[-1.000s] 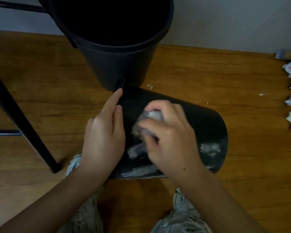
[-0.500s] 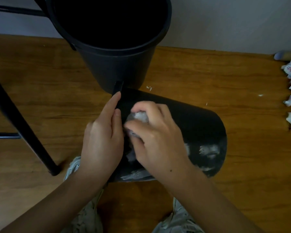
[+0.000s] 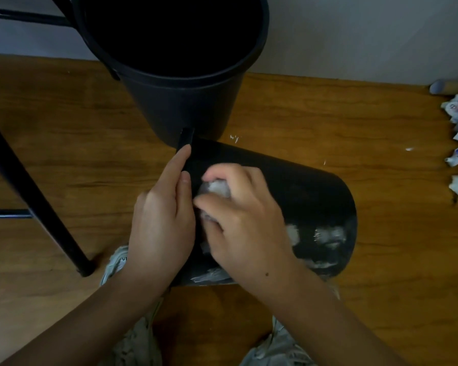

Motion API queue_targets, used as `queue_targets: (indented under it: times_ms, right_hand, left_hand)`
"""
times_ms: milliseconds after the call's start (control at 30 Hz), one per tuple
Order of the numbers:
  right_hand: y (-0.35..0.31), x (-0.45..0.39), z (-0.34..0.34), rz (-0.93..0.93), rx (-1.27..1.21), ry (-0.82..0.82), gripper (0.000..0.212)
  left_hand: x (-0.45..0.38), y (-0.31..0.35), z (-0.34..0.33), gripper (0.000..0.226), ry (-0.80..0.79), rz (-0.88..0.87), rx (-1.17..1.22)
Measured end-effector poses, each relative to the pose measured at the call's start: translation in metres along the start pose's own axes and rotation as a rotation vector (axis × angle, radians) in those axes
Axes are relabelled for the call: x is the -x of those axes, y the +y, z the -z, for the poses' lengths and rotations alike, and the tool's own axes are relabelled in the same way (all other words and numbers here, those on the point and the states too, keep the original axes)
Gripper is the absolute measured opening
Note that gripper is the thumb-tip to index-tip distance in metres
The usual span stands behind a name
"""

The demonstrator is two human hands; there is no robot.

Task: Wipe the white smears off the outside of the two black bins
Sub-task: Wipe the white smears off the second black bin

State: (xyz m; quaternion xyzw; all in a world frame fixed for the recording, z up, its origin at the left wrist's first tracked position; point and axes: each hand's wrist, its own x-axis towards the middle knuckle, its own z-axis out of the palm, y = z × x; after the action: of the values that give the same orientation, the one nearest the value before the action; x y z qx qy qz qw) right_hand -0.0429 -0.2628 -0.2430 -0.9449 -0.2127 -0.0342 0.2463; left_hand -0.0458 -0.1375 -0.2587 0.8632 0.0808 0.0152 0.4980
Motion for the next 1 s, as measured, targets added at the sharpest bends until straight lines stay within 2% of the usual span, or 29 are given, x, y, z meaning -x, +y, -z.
queue_targets:
  times_ms: [100, 300, 433, 567, 733, 800, 867, 1000]
  right_hand:
    - [0.005, 0.001, 0.002, 0.002, -0.017, 0.001, 0.013]
    - [0.073, 0.039, 0.03, -0.282, 0.053, 0.119, 0.017]
    - [0.087, 0.046, 0.032, -0.34, 0.066, 0.144, 0.021]
    - [0.061, 0.036, 0.024, -0.316, 0.039, 0.157, 0.011]
    - [0.004, -0.005, 0.001, -0.018, -0.036, 0.049, 0.016]
    - [0.005, -0.008, 0.001, 0.002, -0.051, 0.055, 0.016]
    - [0.022, 0.002, 0.005, -0.066, -0.036, 0.071, 0.015]
    - [0.074, 0.029, 0.023, -0.355, -0.018, 0.163, 0.013]
  left_hand:
    - [0.0, -0.002, 0.001, 0.042, 0.001, 0.006, 0.01]
    - [-0.003, 0.003, 0.001, 0.042, 0.013, 0.015, 0.036]
    - [-0.002, 0.002, -0.001, 0.042, 0.018, 0.0, 0.046]
    - [-0.002, 0.003, -0.002, 0.041, 0.018, -0.008, 0.074]
    - [-0.001, 0.002, -0.001, 0.039, -0.017, -0.032, 0.065]
    - [-0.001, 0.0, 0.002, 0.039, 0.002, -0.044, 0.041]
    - [0.0, -0.002, 0.006, 0.039, 0.022, -0.045, 0.029]
    - [-0.001, -0.007, 0.015, 0.039, 0.061, -0.025, 0.015]
